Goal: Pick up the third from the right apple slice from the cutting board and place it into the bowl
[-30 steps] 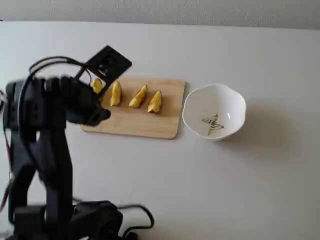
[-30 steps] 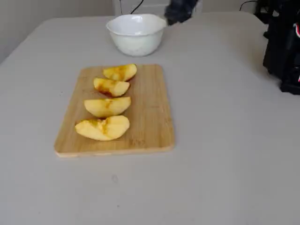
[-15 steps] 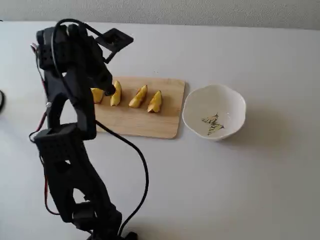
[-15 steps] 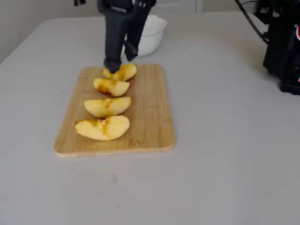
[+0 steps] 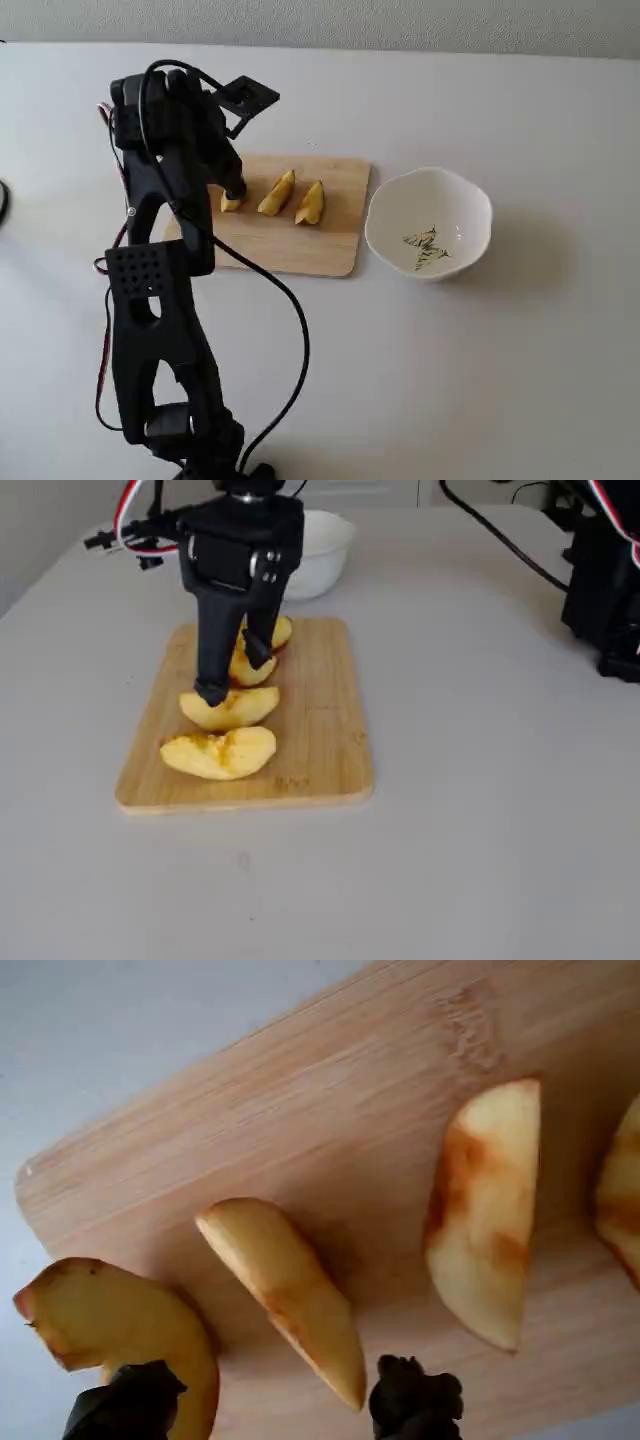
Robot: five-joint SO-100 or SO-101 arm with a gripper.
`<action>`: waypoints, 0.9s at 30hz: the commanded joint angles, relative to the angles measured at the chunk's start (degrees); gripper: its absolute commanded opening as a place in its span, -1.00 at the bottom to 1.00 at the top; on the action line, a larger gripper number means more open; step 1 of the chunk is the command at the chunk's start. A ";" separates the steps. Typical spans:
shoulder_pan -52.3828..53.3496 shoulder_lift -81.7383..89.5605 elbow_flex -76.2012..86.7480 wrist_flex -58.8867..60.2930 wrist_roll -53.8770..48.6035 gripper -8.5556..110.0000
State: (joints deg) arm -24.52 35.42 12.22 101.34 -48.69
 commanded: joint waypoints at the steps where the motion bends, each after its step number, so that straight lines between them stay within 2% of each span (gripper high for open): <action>1: 1.41 -0.26 -3.96 -0.70 -0.62 -0.39; 18: 1.67 -5.36 -3.96 -6.24 -0.88 -0.43; 23: 1.67 -7.29 -5.63 -6.50 -0.79 -0.52; 27: 1.41 -8.09 -6.86 -6.50 -0.53 -0.69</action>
State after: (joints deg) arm -23.29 26.89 8.26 95.36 -49.31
